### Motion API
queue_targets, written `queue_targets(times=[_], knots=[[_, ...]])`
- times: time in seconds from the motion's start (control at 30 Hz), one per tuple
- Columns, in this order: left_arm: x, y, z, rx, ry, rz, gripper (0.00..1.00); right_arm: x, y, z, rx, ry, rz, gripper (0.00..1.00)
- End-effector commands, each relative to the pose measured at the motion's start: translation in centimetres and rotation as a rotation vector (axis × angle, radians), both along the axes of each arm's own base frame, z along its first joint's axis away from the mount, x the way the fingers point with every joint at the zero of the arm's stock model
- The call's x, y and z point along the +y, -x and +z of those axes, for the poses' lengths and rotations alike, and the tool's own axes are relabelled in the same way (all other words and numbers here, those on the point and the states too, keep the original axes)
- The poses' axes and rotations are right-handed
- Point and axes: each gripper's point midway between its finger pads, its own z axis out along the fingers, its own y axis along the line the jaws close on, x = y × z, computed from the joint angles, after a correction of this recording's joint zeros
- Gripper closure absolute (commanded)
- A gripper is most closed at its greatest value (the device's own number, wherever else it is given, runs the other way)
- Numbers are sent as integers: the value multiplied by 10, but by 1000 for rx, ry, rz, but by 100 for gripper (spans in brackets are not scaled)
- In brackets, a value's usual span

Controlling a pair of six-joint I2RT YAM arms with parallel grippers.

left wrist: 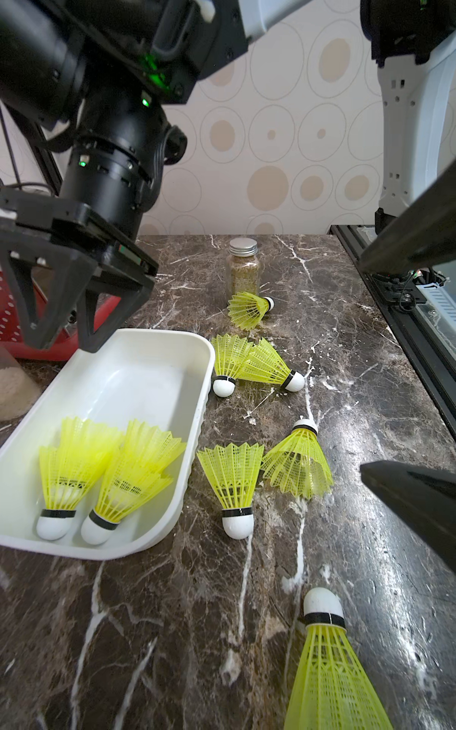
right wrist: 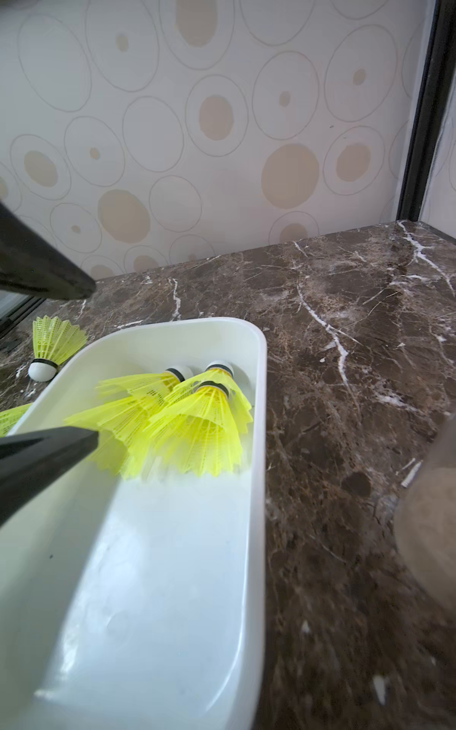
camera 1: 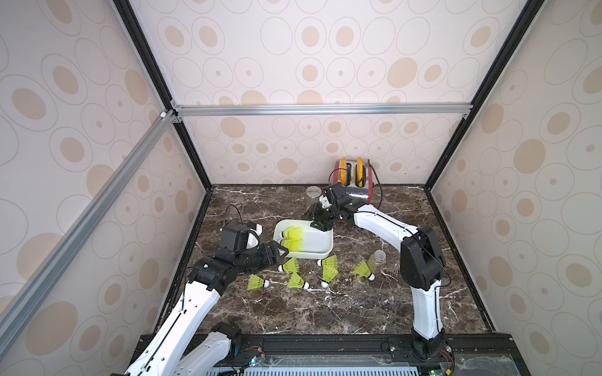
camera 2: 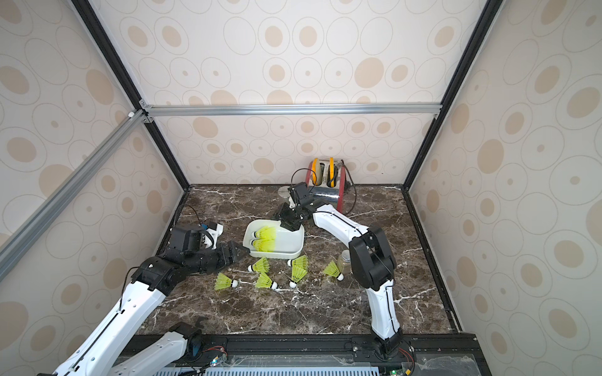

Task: Put the shuttlecocks into the storage box
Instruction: Pick up the shuttlecock at the center of the board.

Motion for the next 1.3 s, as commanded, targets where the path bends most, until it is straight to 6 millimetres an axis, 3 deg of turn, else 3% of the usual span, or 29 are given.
queue_targets(times=[0.0, 0.27, 0.4, 0.53, 0.6, 0.73, 1.03, 1.27], knots=[[2, 5, 4, -15, -17, -16, 22, -29, 16, 6, -55, 110, 34, 42], [6, 22, -3, 20, -42, -46, 22, -87, 66, 20, -241, 270, 221, 45], [11, 38, -15, 61, -71, -66, 22, -99, 110, 5, -295, 285, 449, 49], [17, 54, -25, 91, -94, -79, 22, -105, 157, -27, -274, 313, 684, 52], [19, 60, -29, 98, -96, -79, 22, -104, 169, -41, -267, 307, 742, 54], [22, 69, -32, 109, -95, -82, 22, -98, 174, -56, -255, 271, 813, 55], [25, 74, -31, 107, -99, -77, 22, -105, 161, -74, -221, 338, 819, 53], [23, 70, -28, 102, -100, -80, 22, -93, 148, -65, -255, 331, 835, 53]])
